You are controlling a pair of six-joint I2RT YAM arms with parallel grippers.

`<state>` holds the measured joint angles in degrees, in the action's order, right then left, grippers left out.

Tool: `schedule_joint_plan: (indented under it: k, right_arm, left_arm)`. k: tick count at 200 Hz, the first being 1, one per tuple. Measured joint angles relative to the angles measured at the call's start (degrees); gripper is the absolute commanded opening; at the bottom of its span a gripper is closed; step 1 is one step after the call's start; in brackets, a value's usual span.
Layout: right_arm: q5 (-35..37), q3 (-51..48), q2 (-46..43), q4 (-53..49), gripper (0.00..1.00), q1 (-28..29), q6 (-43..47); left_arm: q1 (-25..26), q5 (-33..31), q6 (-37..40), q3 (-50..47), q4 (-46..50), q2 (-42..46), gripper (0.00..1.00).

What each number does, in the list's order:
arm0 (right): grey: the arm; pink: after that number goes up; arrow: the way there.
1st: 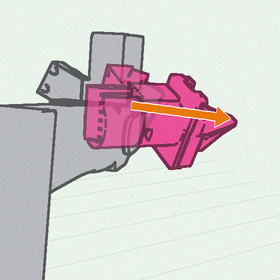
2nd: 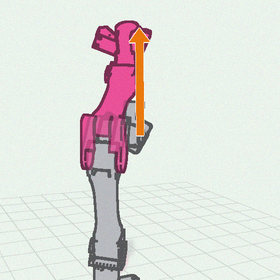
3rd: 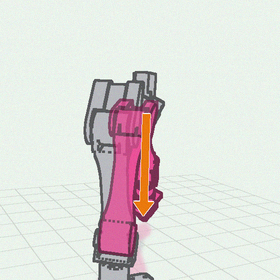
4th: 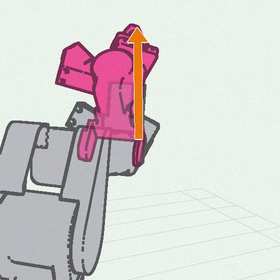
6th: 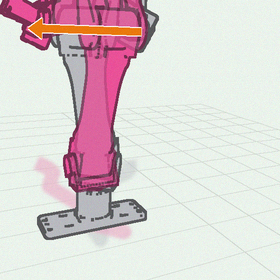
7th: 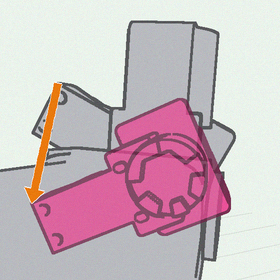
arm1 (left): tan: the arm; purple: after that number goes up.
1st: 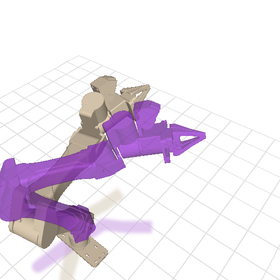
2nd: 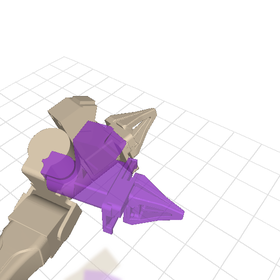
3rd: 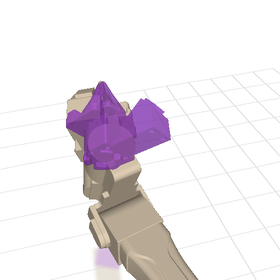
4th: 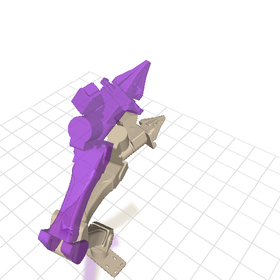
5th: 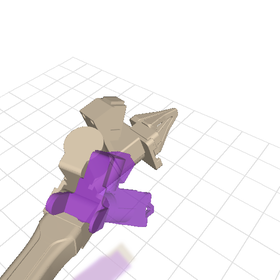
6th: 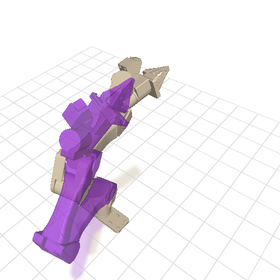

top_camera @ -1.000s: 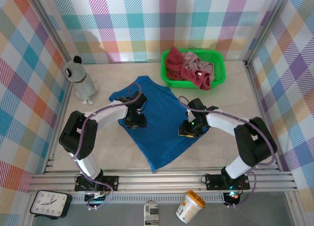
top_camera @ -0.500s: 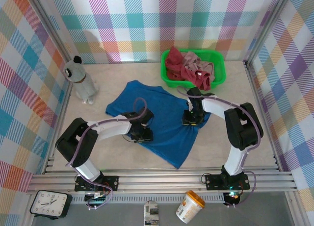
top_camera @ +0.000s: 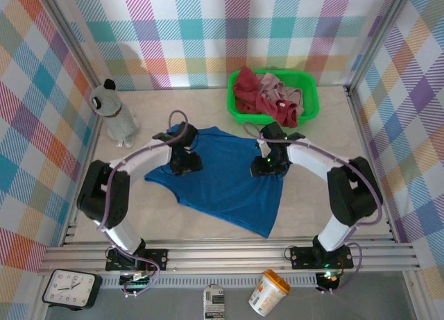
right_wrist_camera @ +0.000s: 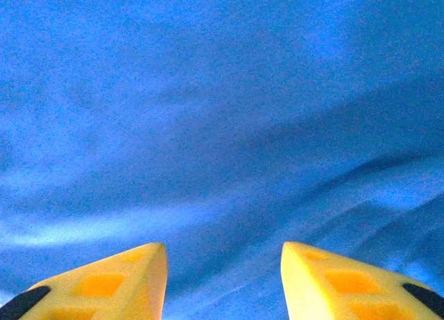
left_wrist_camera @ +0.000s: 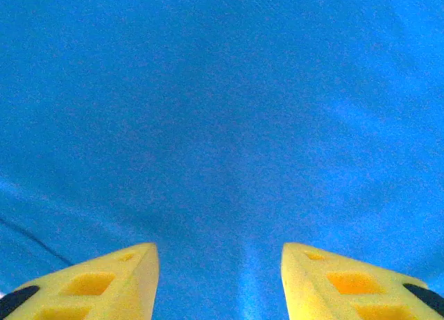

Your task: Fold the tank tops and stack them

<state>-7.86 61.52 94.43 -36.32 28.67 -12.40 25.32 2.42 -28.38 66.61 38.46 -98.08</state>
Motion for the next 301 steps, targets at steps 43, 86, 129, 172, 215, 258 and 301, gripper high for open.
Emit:
schedule_joint_plan:
  k: [43,86,129,172,215,258,301]
  right_arm:
    - [-3.1,-9.2,-3.4,2.7,0.53,7.7,-1.8]
    - [-4.3,-12.3,-3.4,3.3,0.54,11.6,-1.7]
    - [-5.0,-13.2,-4.0,3.7,0.57,16.9,-2.2]
    - [-3.5,-11.7,-10.8,1.3,0.68,13.5,-2.0]
    - [0.3,-5.5,-11.4,3.9,0.68,-2.0,1.4]
    - [2.0,-1.0,-3.0,8.3,0.66,-13.4,5.2]
    - [2.4,5.3,7.7,12.4,0.65,-17.7,11.3]
  left_arm:
    - [-6.3,-1.1,4.5,-2.5,0.1,-5.0,0.44]
    - [-8.8,-2.2,4.9,-8.8,0.1,-0.2,0.44]
    - [-11.6,-3.0,5.0,-11.7,3.3,3.1,0.48]
    - [-11.5,-1.2,6.4,-3.9,8.2,3.3,0.55]
    - [-9.6,2.1,7.5,13.8,7.7,-4.0,0.58]
    - [-7.8,4.7,7.2,27.6,7.5,-18.3,0.59]
    - [-7.4,6.6,6.6,40.2,7.3,-30.5,0.59]
